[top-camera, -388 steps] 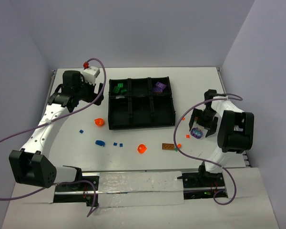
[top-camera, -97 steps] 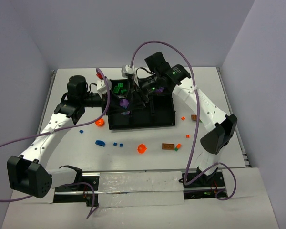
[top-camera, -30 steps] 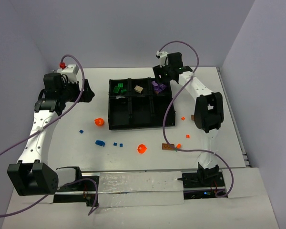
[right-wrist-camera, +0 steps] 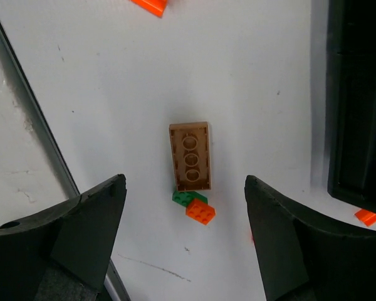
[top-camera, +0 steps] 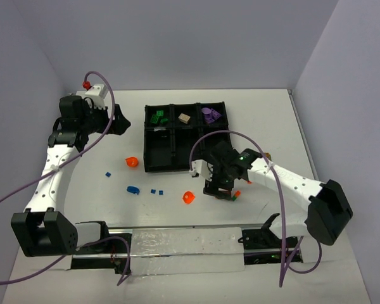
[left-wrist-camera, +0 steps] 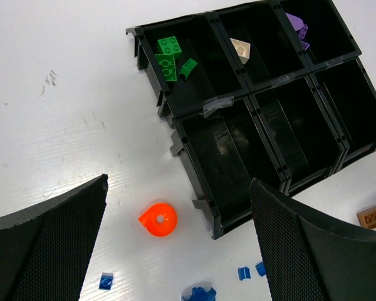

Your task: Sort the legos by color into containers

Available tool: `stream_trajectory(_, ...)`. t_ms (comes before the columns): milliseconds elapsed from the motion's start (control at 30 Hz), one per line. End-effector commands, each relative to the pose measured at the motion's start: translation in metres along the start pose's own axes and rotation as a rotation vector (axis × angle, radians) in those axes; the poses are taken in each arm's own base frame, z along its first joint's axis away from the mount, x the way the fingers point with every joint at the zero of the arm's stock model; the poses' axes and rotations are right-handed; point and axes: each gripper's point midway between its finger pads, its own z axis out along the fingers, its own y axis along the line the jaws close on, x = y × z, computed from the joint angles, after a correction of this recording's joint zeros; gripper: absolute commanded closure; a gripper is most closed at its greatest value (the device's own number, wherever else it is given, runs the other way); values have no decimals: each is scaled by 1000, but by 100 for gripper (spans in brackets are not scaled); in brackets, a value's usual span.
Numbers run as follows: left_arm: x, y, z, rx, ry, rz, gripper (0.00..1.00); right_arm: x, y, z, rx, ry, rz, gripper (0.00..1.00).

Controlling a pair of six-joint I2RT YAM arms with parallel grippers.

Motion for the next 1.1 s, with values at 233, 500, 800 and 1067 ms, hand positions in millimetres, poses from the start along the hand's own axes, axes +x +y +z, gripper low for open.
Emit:
stream_trajectory(233, -7, -6, -23, -22, -49, 34, 1, 3, -6, 38, 0, 183, -17, 10)
stream_trajectory(500, -4, -4, -25, -33, -43, 37, 1, 18, -14, 60, 14, 310, -1, 13)
stream_trajectory(800, -2, -2, -23, -38, -40, 45, 1, 31, -4, 72, 35, 347, -44, 46)
stream_trajectory(1067, -4, -3, -21, -26, -41, 49, 1, -22, 3, 35, 74, 78, -102, 100)
